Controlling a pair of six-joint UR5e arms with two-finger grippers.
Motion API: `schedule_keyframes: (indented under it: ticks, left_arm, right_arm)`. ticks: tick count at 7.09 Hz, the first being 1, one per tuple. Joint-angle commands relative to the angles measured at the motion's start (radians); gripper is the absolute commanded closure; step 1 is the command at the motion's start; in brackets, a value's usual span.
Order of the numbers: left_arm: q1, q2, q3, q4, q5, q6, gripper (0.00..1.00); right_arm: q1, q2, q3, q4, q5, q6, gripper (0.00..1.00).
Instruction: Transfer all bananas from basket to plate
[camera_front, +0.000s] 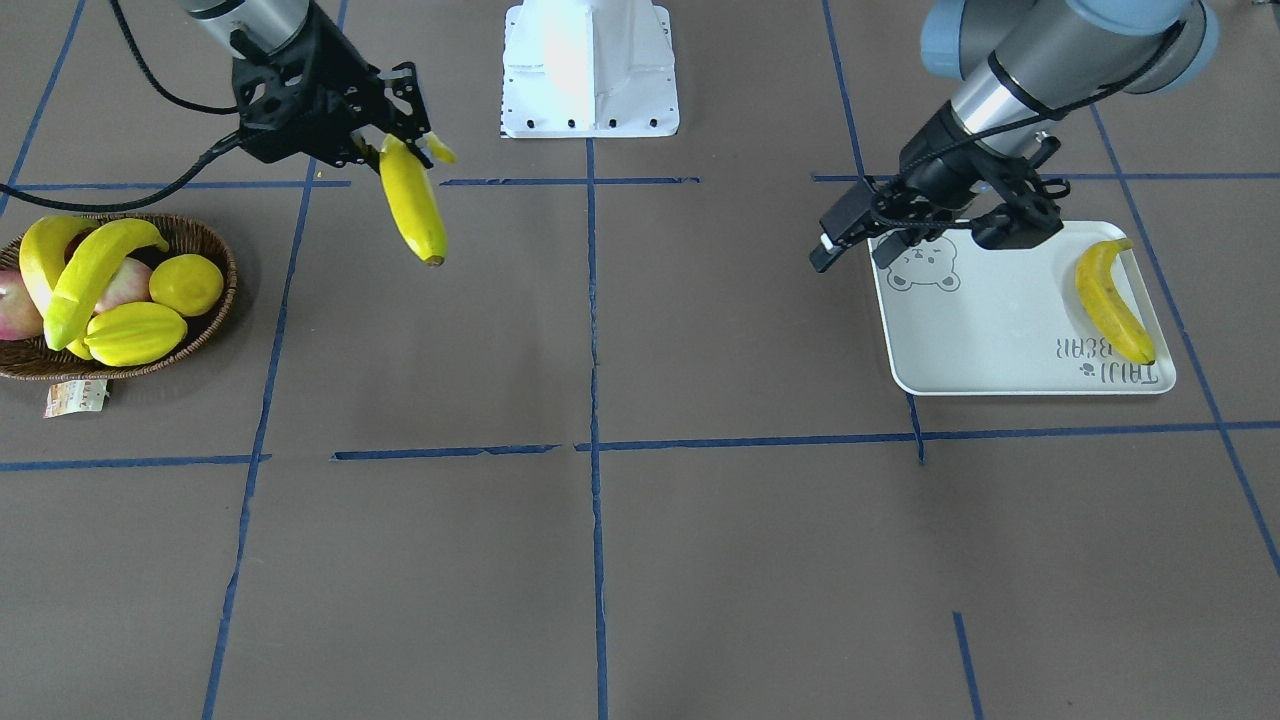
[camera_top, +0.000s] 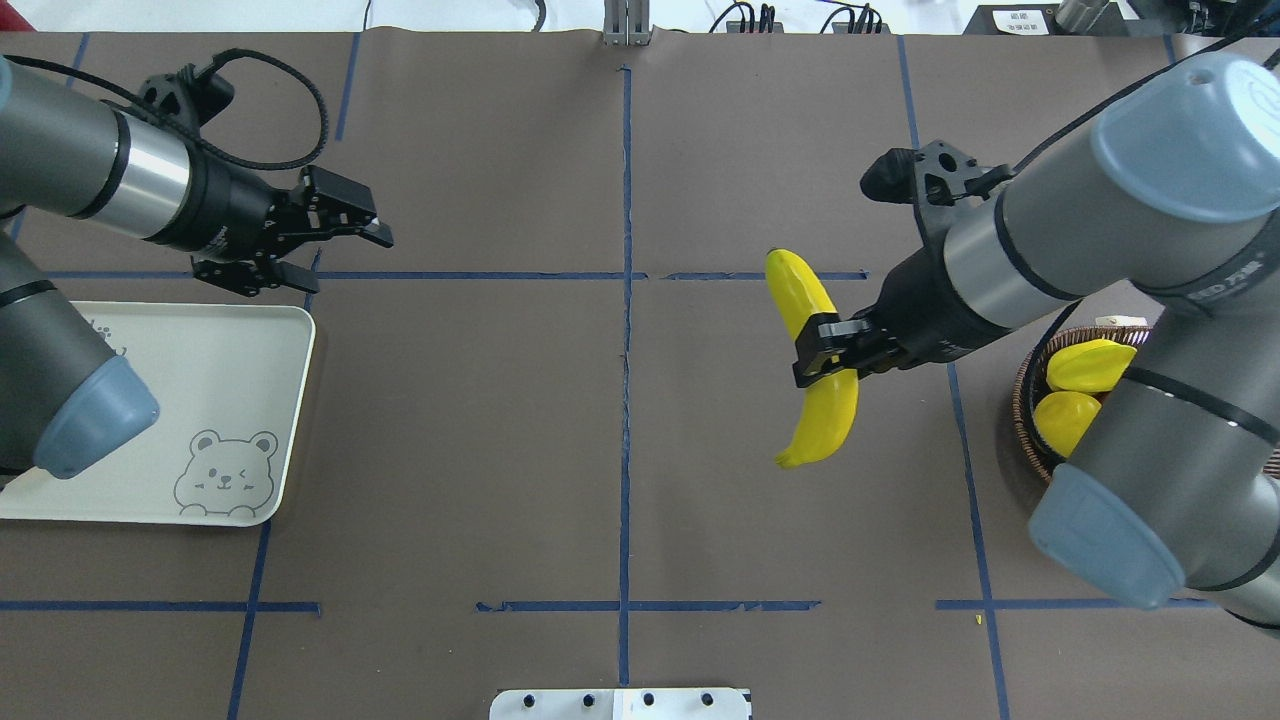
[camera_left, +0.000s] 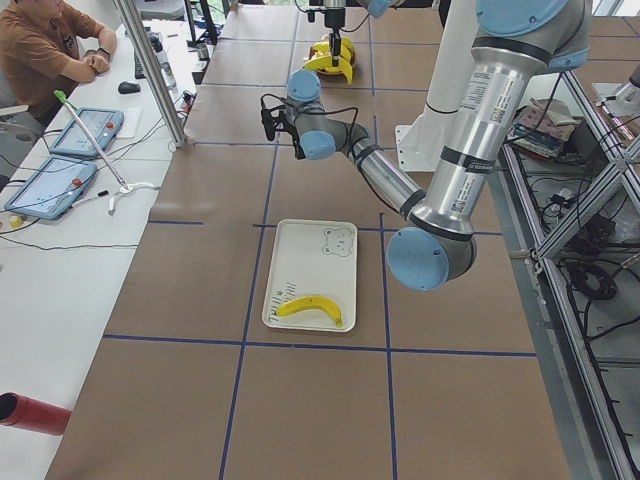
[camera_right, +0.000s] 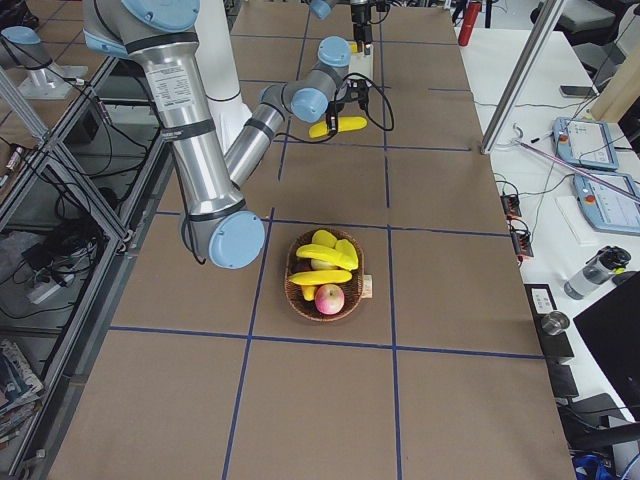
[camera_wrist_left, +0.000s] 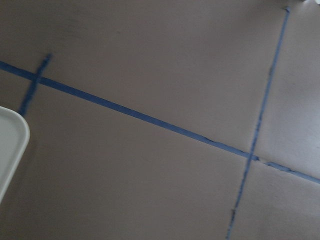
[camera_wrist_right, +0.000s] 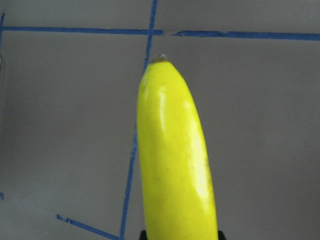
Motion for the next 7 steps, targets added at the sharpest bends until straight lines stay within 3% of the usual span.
schedule_keyframes:
  ticks: [1,2,4,7]
  left_arm:
    - [0.080,-0.061,0.028,-0.278,0.036,-0.220,0.00]
    - [0.132,-0.075,0.028,-0.366,0.111,-0.327,0.01]
    - [0.243,-0.124,0.030,-0.381,0.247,-0.370,0.01]
    - [0.294,-0.150,0.031,-0.377,0.260,-0.390,0.01]
  right_arm:
    - [-0.115,0.090,-0.004,0.003,-0.120,0.127,0.98]
    - [-0.150,0.108,-0.007,0.005,-0.168,0.152,0.98]
    - [-0.183,0.133,-0.013,0.009,-0.201,0.157,0.98]
    - [-0.203,0.135,-0.042,0.104,-0.216,0.195,0.98]
